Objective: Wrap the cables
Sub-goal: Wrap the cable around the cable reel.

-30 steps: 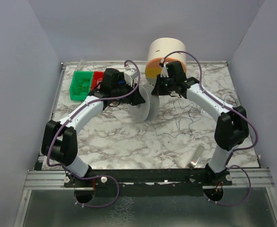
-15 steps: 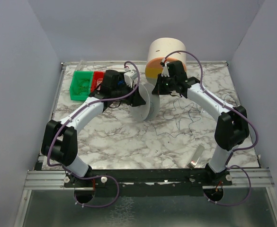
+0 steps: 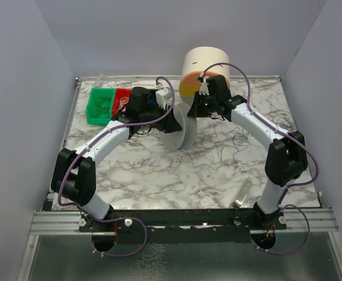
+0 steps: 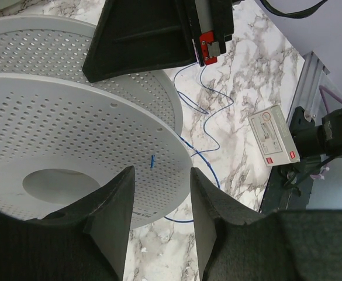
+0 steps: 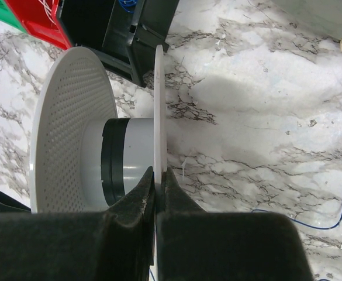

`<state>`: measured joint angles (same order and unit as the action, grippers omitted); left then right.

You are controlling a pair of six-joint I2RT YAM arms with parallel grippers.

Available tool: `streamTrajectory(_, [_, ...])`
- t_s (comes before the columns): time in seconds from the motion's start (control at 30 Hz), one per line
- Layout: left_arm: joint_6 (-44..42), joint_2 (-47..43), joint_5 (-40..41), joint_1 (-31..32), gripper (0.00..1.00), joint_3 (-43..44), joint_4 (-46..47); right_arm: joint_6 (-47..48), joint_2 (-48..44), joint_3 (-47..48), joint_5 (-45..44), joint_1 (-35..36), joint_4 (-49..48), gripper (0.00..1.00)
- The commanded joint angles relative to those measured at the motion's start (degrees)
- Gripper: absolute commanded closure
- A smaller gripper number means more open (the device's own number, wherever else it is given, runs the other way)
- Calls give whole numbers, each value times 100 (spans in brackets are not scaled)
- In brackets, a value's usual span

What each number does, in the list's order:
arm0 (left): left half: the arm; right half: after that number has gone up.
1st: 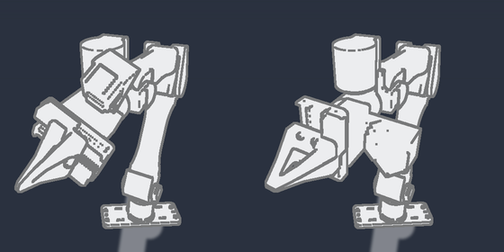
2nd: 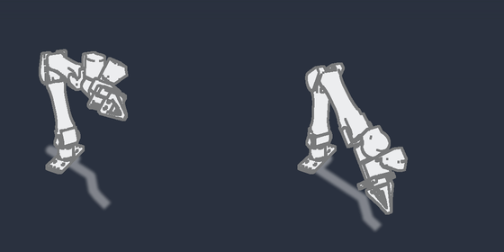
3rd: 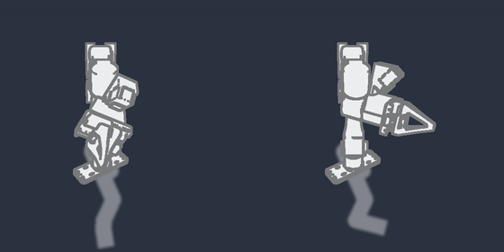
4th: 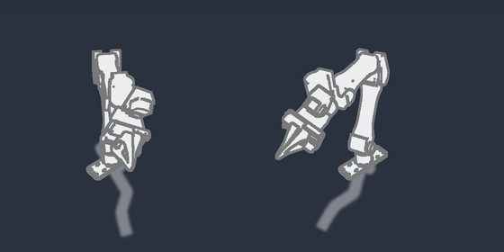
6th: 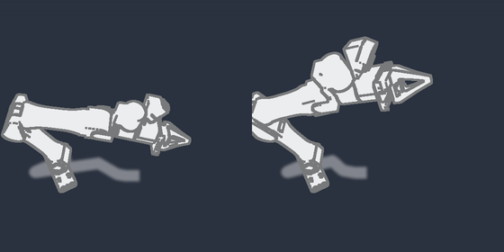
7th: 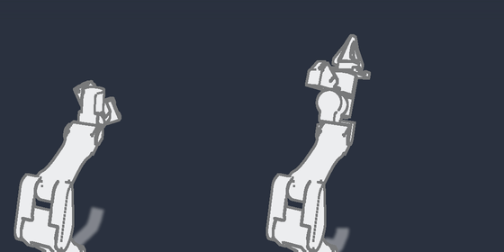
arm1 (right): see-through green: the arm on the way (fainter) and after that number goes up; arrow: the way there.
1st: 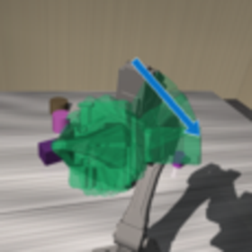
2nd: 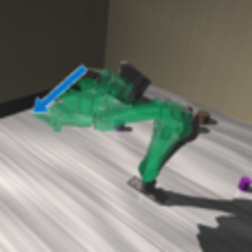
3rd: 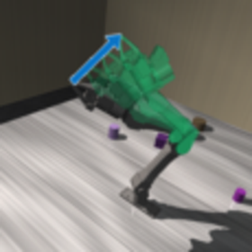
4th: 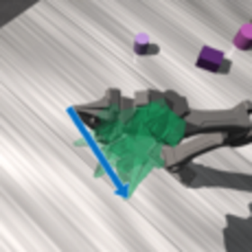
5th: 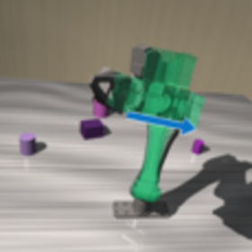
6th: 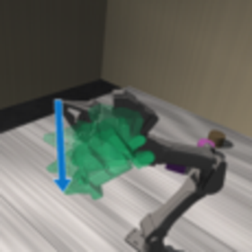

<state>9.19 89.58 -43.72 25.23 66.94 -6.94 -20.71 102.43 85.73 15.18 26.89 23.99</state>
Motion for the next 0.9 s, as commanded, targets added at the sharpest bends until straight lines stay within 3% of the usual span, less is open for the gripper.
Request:
streamTrajectory(0.0, [4,14,-121,41,57,1,93,-118,-197,30,262,-25,-295,100])
streamTrajectory(0.87, [-49,186,5,113,67,165,38,-118,-215,-31,357,-26,-341,100])
